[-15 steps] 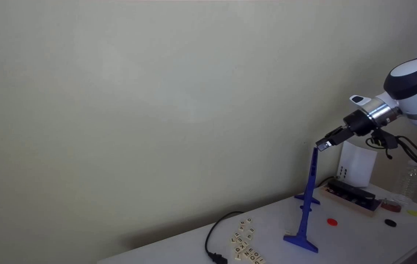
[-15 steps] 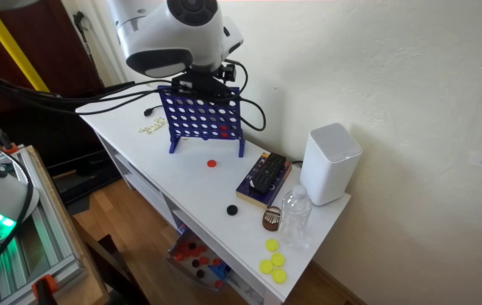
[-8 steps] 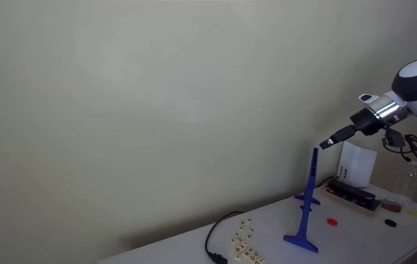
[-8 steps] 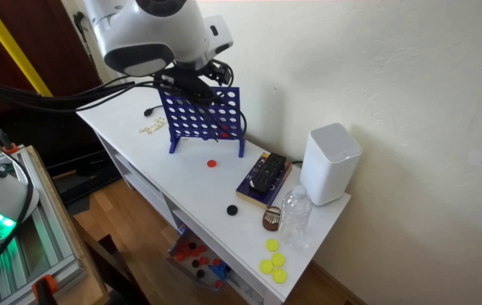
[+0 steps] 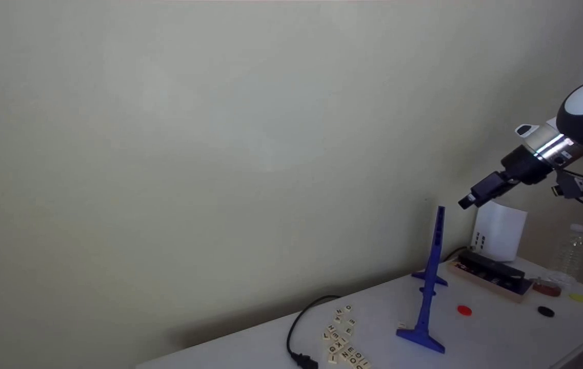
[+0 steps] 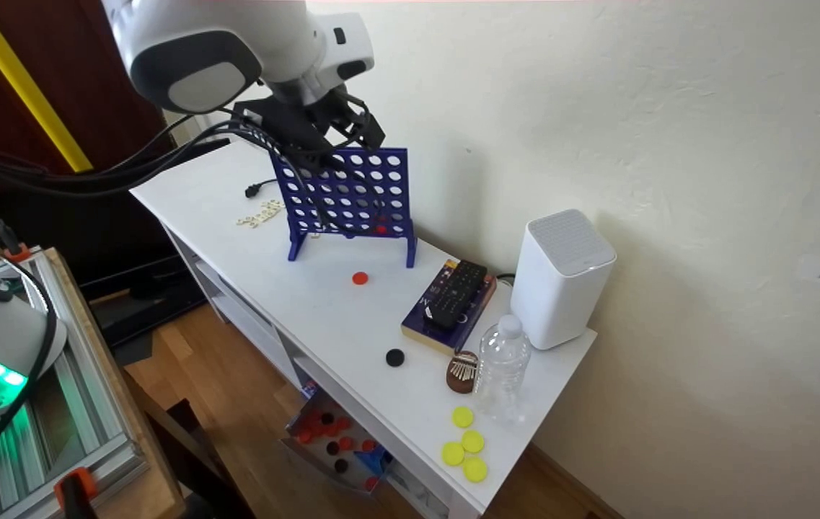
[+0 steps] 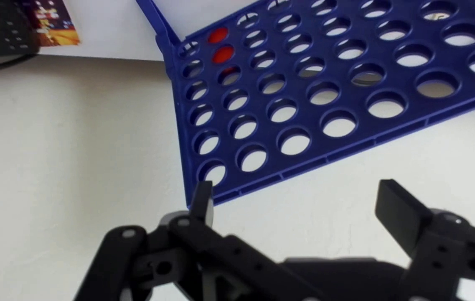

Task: Put the orange circle inside the blue object

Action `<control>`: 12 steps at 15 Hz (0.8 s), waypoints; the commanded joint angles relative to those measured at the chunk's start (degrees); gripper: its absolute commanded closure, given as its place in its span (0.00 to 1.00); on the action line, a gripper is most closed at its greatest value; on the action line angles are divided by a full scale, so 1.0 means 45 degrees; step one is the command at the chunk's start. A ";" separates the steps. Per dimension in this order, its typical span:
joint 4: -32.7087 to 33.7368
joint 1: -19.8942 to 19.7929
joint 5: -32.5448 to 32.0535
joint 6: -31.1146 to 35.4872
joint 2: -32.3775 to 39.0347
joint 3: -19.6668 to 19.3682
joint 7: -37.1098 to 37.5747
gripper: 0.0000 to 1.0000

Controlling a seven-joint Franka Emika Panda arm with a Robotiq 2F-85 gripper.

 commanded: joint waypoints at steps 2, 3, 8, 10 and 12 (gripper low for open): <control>-0.0394 -0.0579 -0.0587 -0.0552 -0.2711 0.0627 0.2371 0.00; -0.0370 -0.0659 -0.0643 -0.0985 -0.3026 0.0718 0.2598 0.00; -0.0106 -0.1219 -0.0205 -0.3309 -0.4086 0.1298 0.2370 0.00; -0.0002 -0.1258 -0.0254 -0.4061 -0.4461 0.1243 0.2365 0.00; 0.0109 -0.1245 -0.0303 -0.4889 -0.4645 0.1075 0.2224 0.00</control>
